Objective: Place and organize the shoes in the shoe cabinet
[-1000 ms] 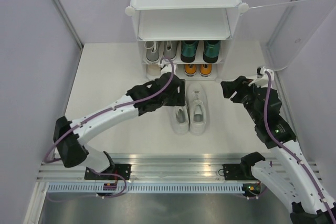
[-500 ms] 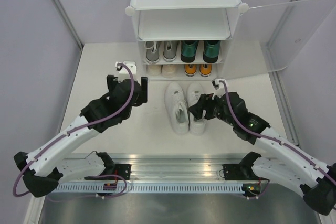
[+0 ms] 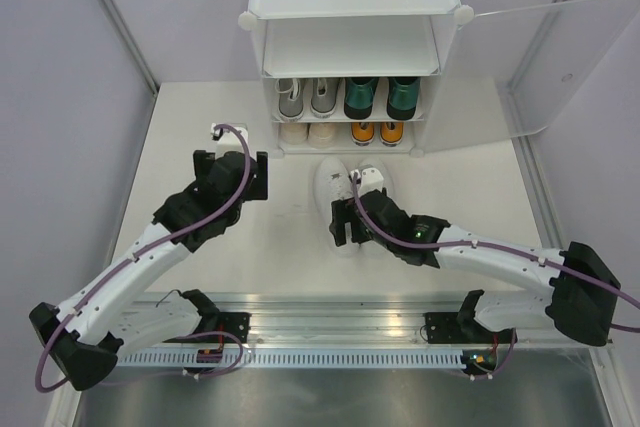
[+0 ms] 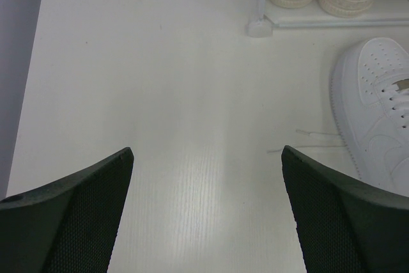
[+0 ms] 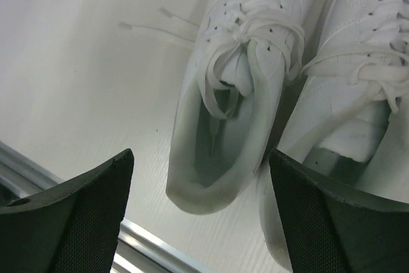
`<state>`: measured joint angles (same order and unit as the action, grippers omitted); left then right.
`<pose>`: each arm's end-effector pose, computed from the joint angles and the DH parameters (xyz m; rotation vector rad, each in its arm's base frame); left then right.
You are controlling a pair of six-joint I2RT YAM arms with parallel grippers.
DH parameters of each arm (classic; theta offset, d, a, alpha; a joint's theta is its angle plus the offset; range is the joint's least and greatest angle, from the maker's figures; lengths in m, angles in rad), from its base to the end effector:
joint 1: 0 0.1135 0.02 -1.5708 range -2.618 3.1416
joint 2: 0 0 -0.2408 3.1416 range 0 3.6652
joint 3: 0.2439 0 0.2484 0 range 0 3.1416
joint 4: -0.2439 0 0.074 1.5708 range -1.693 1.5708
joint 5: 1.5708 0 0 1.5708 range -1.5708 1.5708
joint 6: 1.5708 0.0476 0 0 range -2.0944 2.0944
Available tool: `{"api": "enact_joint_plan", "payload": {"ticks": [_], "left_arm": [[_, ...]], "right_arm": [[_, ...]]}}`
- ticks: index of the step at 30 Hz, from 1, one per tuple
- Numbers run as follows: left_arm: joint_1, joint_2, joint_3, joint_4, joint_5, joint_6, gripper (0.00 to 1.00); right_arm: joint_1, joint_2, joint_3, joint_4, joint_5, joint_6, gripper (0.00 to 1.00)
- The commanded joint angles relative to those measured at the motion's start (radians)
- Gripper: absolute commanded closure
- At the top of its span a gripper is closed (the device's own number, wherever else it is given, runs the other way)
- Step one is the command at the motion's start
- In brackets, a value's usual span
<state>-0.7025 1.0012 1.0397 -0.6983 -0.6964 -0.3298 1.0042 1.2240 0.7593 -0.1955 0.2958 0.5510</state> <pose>0.1846 -0.1163 0.3178 0.0214 2.0636 0.1502 0.1593 0.2245 0.2123 -0.3447 2.2237 0.5326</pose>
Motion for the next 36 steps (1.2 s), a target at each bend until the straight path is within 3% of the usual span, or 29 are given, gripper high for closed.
{"api": "enact_joint_plan", "payload": {"ticks": [1,18,27,36], "left_arm": [[0.003,-0.036,-0.010,0.046,0.023,0.035,0.01],[0.003,-0.067,-0.010,0.045,0.069,0.038,0.02],[0.003,-0.075,-0.009,0.046,0.089,0.041,0.03],[0.003,-0.079,-0.012,0.048,0.097,0.043,0.03]], "right_arm": [[0.004,0.052,0.080,0.027,0.106,0.018,0.10],[0.004,0.388,0.193,0.010,0.192,0.107,0.09],[0.008,0.339,0.192,0.002,0.194,0.079,0.10],[0.013,0.531,0.236,-0.016,0.175,0.119,0.08]]}}
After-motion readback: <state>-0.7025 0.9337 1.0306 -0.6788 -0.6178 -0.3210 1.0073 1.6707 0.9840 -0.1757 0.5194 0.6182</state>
